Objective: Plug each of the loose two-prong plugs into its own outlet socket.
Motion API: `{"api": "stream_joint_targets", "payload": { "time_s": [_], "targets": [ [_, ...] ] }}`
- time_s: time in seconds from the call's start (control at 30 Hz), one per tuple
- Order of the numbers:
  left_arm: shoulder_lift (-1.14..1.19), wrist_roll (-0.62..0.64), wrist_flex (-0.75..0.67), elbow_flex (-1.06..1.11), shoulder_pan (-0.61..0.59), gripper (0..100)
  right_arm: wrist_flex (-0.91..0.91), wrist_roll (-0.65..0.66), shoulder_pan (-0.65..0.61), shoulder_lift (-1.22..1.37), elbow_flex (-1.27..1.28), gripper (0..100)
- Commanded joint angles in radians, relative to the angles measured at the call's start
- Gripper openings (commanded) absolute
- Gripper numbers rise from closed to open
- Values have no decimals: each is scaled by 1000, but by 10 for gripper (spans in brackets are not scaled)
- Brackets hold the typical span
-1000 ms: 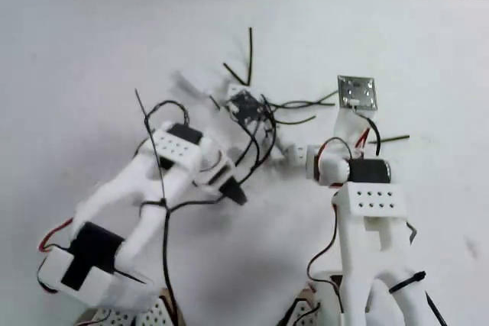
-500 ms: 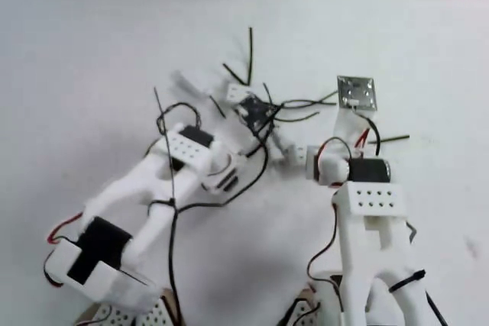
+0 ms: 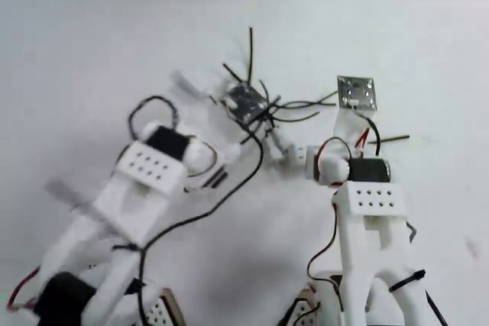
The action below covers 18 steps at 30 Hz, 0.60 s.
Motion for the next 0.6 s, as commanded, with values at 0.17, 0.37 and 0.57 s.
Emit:
{"api": "stream_joint_targets", "payload": {
  "time_s": [0.17,0.37,0.57],
  "targets": [
    [-165,-15,-52,-46,-274,23,-13,-2,8,1,-12,331],
    [67,-60,-199,-180,-384,23,-45,-2,7,1,17,331],
    [407,-58,-267,-451,-463,23,-45,-2,7,1,18,331]
  ]
}}
